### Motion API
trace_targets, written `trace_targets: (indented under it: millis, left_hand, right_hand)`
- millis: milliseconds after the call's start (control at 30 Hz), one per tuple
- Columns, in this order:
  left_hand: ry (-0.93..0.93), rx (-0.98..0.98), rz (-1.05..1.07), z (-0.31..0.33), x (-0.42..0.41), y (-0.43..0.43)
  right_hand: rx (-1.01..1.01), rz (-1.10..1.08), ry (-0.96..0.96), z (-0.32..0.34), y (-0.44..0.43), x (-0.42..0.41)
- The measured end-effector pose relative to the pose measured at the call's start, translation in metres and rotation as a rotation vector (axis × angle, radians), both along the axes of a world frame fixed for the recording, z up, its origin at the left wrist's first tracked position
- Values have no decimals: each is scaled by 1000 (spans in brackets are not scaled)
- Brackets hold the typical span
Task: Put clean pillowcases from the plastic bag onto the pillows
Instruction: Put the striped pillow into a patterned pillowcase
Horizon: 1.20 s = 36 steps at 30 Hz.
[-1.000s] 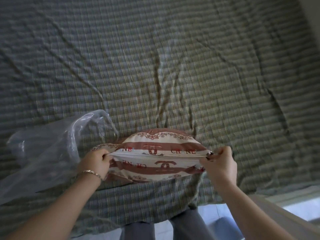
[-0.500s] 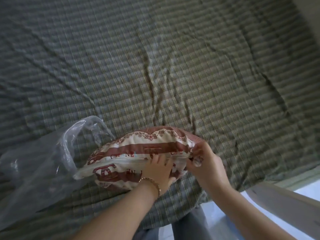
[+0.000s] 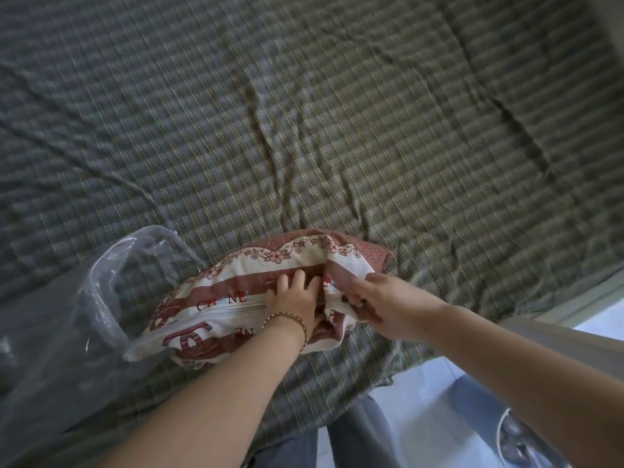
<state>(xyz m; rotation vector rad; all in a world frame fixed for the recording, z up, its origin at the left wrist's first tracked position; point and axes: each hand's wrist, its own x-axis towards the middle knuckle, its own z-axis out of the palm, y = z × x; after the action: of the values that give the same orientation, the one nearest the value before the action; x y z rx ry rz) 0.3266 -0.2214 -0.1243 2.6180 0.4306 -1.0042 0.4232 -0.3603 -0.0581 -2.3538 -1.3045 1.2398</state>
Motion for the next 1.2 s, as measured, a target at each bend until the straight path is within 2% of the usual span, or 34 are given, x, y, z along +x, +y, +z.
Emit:
trace_targets:
  millis: [167,233,300,367,433,567,667,733,800,867,1100,1200]
  left_hand:
    - [67,-3,-15,-3,-1,-1]
    - [53,-22,10,-2,2,0]
    - [56,-34,35,0,3,1]
    - [76,-27,45,1,1,-1]
    - [87,-16,57,1,3,-2]
    - [108,46,-27,0,7,-5]
    - [125,91,-76,-2,4,-15]
    - [113,70,-57,0,9,-17]
    - [54,17,-38,3,9,-15]
    - [-29,-21,-17,8,3,-10]
    - [-245,-70,11,26,-9,4]
    - [-232,-48,-45,23,-15,7]
  right_hand:
    - [-109,420,-255,-16,-13,-10]
    - [-121,431,-310,-20,-21,2]
    - [-33,415,-334,-17,-31,15]
    - [109,315,-342,-12,-42,23]
    - [174,104,-335,-4,-50,25]
    - [35,-614,-323,8,-53,55]
    - [-18,-477,-68,7,-39,55]
    - [-74,-324,-1,5,-22,38]
    - [-174,-183,-93,-8,-12,20]
    - [-193,-74,-241,-24,-15,14]
    - [-31,-142,-165,-48,-32,20]
    - [20,-321,4,-47,-30,19]
